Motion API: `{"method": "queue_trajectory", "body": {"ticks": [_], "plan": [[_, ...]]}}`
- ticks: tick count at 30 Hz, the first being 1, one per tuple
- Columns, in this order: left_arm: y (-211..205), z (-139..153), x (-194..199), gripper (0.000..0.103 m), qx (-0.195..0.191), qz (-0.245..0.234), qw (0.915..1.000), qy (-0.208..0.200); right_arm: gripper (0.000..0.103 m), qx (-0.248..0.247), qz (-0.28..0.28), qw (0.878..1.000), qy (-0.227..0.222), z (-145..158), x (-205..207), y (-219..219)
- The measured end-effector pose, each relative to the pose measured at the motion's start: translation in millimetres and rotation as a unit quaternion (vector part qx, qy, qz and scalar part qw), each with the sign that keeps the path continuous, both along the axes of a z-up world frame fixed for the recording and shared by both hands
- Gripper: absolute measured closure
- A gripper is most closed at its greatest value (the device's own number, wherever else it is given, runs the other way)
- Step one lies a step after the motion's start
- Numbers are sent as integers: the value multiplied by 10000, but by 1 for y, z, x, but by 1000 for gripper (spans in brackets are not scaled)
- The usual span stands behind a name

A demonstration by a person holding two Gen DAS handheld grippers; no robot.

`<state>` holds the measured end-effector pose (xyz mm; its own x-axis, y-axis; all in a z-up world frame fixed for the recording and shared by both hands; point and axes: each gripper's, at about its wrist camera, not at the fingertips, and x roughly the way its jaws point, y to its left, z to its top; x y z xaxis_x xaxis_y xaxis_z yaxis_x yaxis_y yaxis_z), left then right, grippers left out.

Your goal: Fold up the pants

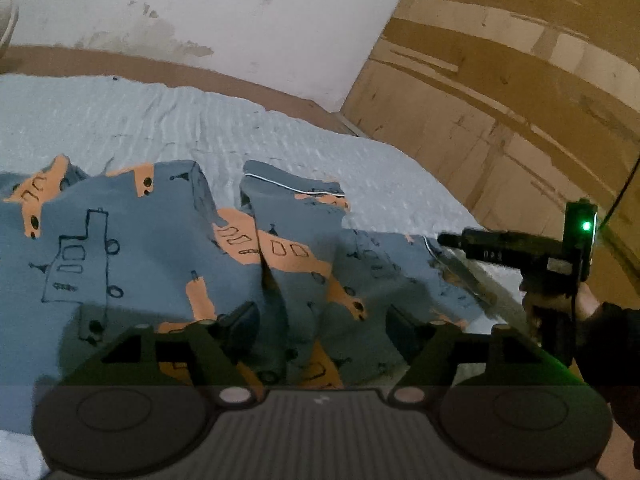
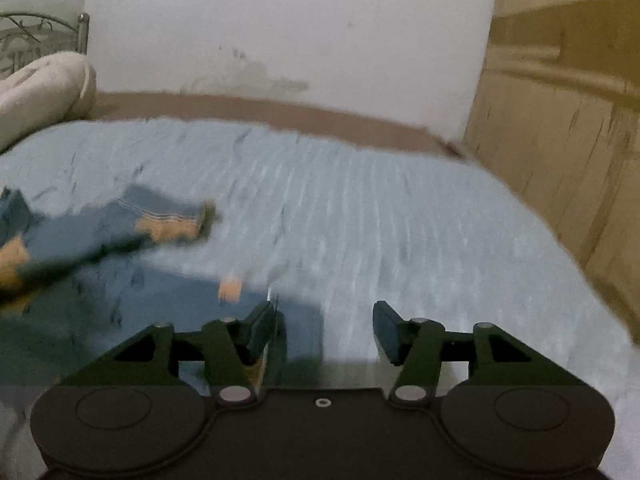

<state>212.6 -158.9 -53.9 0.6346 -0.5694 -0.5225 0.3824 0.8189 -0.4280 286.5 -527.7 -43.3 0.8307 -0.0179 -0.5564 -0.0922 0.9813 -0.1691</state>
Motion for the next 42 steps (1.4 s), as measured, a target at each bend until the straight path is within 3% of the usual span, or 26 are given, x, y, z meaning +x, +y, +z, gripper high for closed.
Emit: {"method": "queue_trajectory", "body": {"ticks": [1, 6, 9, 11, 13, 16, 19, 23, 25, 27, 28, 29, 32, 35, 42], "plan": [[1, 0, 2, 28, -53, 41, 10000, 21, 35, -3, 78, 10000, -8, 6, 6, 5], [13, -6, 13, 37, -466, 538, 9969, 328, 20, 55, 667, 9977, 113, 23, 48, 53], [18, -11, 15, 50, -612, 709, 9946, 450, 21, 38, 881, 9958, 244, 25, 82, 90], [21, -12, 15, 56, -635, 753, 9941, 459, 27, 257, 1068, 9926, 512, 25, 107, 114], [22, -13, 16, 64, -701, 778, 9931, 521, 47, 445, 1174, 9884, 856, 20, 135, 138], [22, -14, 20, 81, -817, 691, 9921, 653, 60, 470, 1197, 9850, 1152, 14, 161, 168], [18, -12, 22, 88, -766, 583, 9932, 655, 60, 672, 1232, 9793, 1458, 9, 178, 192], [9, -10, 20, 96, -718, 399, 9951, 545, 59, 212, 1177, 9765, 1791, -4, 182, 213], [4, -7, 18, 97, -658, 348, 9961, 468, 65, -75, 1117, 9753, 1906, -15, 180, 215], [1, -5, 15, 99, -546, 343, 9971, 393, 78, -224, 1098, 9786, 1728, -16, 171, 213], [0, -4, 15, 100, -480, 352, 9975, 374, 92, -114, 1132, 9797, 1650, -14, 167, 211], [0, -3, 15, 101, -445, 355, 9977, 371, 94, -30, 1125, 9811, 1575, -10, 164, 208], [-2, 3, 13, 103, -324, 318, 9986, 262, 96, 27, 1082, 9880, 1106, 10, 146, 196], [-8, 15, 7, 103, 44, 209, 9997, -126, 96, 198, 934, 9938, 573, 35, 119, 173], [-22, 40, -3, 103, 755, -123, 9934, -850, 97, 809, 129, 9954, -492, 83, 34, 81]]}}
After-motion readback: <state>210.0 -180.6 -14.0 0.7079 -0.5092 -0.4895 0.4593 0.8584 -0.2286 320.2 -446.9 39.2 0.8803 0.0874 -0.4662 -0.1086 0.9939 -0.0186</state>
